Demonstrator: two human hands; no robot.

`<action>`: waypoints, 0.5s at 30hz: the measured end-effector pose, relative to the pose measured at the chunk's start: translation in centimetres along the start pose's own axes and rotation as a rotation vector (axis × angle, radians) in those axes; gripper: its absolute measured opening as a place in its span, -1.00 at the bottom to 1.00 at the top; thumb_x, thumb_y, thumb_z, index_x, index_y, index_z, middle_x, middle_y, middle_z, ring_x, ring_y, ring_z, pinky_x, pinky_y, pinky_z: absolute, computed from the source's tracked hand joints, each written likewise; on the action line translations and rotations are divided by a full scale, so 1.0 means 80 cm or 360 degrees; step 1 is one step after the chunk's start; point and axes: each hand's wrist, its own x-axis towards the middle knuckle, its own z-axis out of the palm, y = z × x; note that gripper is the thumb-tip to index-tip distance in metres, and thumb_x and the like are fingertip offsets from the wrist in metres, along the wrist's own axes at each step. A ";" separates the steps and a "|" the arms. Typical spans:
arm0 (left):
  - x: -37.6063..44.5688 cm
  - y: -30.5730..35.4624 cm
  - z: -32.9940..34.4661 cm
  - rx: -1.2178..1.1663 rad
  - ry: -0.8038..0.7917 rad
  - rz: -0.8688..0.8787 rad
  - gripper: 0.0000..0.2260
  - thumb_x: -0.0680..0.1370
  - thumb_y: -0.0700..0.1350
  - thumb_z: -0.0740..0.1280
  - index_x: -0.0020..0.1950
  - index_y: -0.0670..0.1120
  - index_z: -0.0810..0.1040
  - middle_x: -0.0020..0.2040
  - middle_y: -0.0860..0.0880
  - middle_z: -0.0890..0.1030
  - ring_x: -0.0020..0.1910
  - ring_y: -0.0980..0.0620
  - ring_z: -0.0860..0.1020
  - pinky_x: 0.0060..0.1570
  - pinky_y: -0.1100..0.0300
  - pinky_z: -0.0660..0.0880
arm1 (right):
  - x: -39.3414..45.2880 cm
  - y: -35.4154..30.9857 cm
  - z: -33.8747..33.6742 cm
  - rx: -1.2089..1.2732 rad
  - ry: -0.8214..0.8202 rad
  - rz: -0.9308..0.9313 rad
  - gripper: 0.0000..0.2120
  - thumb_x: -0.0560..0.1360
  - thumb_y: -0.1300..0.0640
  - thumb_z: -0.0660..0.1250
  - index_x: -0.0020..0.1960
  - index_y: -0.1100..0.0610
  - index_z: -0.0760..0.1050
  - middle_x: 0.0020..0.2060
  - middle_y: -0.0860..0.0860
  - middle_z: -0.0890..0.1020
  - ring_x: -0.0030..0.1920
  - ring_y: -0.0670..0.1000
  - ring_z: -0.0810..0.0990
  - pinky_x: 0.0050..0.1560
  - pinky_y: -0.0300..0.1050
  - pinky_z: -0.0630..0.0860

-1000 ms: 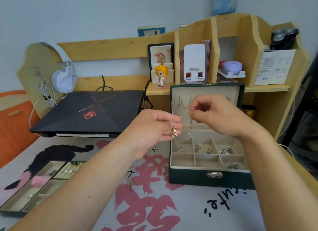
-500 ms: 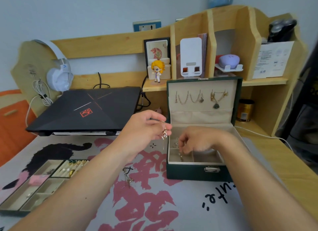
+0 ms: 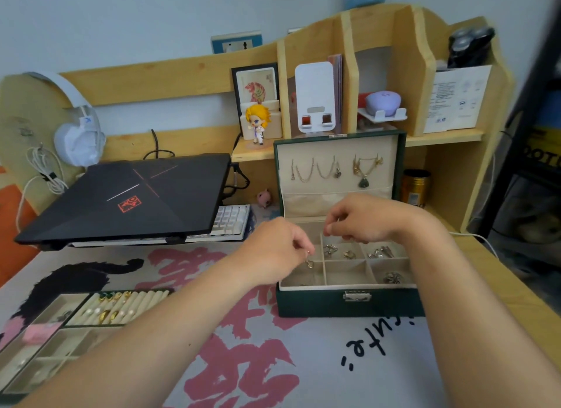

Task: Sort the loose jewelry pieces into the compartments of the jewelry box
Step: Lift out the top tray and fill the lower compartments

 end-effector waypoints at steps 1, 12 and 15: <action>0.001 0.000 0.005 0.0123 0.0013 0.0025 -0.82 0.62 -0.12 0.36 0.02 0.09 0.75 -0.02 0.11 0.74 -0.02 0.07 0.68 0.18 0.06 0.59 | 0.000 0.000 0.000 0.0005 -0.0025 0.0011 -0.85 0.62 0.05 0.30 0.08 0.06 0.62 -0.20 0.01 0.63 -0.25 -0.04 0.53 -0.21 -0.16 0.51; -0.047 -0.027 -0.031 0.0101 0.0458 0.0089 -0.82 0.67 -0.05 0.29 0.10 0.14 0.69 0.00 0.25 0.65 0.06 0.22 0.56 0.14 0.22 0.44 | -0.010 -0.027 0.000 -0.0042 -0.0015 -0.0077 -0.85 0.63 0.04 0.28 0.11 0.02 0.60 -0.18 -0.03 0.63 -0.23 -0.06 0.56 -0.19 -0.18 0.52; -0.100 -0.070 -0.063 -0.0014 0.0537 -0.0320 -0.79 0.67 -0.10 0.28 0.00 0.12 0.68 -0.06 0.21 0.66 -0.08 0.25 0.59 -0.11 0.31 0.48 | -0.013 -0.056 0.007 -0.0007 0.0063 -0.0210 -0.87 0.62 0.03 0.30 0.05 0.02 0.62 -0.23 -0.06 0.61 -0.29 -0.11 0.53 -0.27 -0.23 0.40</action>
